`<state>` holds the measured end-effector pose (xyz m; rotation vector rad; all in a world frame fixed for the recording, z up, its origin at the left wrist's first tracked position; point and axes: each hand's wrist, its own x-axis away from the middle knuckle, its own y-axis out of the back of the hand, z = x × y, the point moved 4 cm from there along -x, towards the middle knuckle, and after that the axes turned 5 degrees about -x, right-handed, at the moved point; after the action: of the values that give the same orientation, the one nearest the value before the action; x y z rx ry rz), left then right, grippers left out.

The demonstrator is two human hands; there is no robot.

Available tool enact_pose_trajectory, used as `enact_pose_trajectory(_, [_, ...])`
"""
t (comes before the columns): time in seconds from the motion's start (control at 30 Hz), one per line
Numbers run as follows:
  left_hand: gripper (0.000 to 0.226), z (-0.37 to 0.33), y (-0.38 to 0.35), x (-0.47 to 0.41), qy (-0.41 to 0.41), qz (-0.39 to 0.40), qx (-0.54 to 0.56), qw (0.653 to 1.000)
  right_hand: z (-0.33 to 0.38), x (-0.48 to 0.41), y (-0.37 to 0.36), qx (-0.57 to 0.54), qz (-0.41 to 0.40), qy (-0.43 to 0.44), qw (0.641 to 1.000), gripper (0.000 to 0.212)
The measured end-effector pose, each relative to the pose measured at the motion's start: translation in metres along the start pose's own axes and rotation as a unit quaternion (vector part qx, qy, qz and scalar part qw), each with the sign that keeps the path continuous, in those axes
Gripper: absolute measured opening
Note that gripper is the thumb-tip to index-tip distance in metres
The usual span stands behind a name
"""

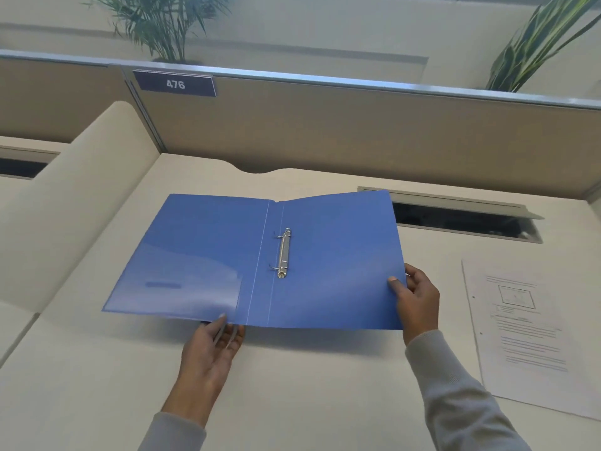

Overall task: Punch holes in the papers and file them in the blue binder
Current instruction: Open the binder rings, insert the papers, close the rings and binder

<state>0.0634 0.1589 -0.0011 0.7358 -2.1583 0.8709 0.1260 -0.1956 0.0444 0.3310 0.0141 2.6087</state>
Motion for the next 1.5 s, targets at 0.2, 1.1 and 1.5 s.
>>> enact_pose_trajectory(0.2, [0.021,0.054,-0.013,0.040,-0.022,0.039,-0.058,0.997,-0.007,0.013,0.086,-0.014,-0.044,-0.013,0.999,0.032])
enact_pose_trajectory(1.1, [0.013,0.111,0.012,0.043,-0.008,-0.072,-0.132,0.989,-0.088,0.033,0.175,-0.005,-0.082,-0.123,0.989,0.036])
enact_pose_trajectory(1.5, [0.066,-0.002,0.041,-0.028,-0.131,-0.221,-0.121,0.959,-0.092,0.024,0.176,0.061,-0.065,-0.129,0.988,0.047])
